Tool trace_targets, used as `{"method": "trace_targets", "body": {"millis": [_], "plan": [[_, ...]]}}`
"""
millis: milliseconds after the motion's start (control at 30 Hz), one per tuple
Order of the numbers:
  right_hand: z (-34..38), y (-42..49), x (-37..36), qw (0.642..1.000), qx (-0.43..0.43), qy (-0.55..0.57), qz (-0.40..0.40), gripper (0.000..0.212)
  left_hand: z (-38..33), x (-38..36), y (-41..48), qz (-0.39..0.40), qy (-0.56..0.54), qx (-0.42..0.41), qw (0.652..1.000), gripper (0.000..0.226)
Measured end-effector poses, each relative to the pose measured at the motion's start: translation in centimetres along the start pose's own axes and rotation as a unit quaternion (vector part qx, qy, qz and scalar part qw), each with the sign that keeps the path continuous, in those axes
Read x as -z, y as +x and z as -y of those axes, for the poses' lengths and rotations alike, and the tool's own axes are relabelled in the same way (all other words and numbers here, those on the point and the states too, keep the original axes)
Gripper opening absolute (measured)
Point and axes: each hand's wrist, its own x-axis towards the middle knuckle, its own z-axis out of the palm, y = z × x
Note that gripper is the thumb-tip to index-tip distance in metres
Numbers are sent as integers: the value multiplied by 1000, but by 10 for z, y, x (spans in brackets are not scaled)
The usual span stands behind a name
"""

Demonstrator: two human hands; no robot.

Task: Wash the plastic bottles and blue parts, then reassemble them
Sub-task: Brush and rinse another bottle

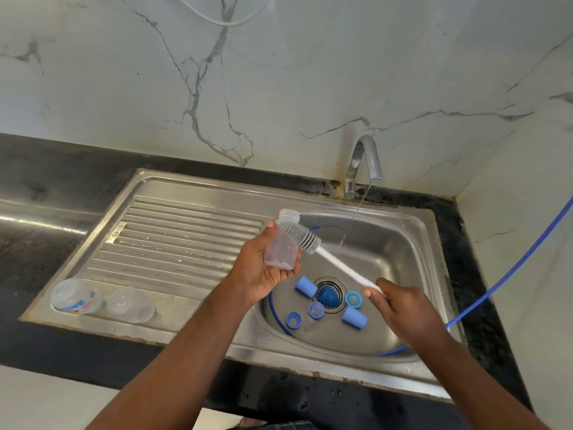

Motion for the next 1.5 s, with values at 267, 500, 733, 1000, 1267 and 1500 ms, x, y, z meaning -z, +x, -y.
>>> {"method": "trace_targets", "body": {"millis": [267,500,733,1000,1267,1500], "plan": [[1,1,-5,1000,16,-8,0,55,5,4,4,-27,18,-8,999,54],[2,-1,-3,999,28,-10,24,44,4,1,6,-56,-9,6,998,50],[6,-1,-5,1000,-11,8,24,51,4,0,6,-40,-20,-7,999,56],[1,0,-4,997,-45,53,21,56,2,-9,2,-6,31,2,999,63],[-2,-2,-3,996,-61,47,33,51,3,-7,5,-10,-9,0,1000,58],[0,-5,-5,998,-49,29,31,49,2,-3,11,-34,-4,31,999,55]]}}
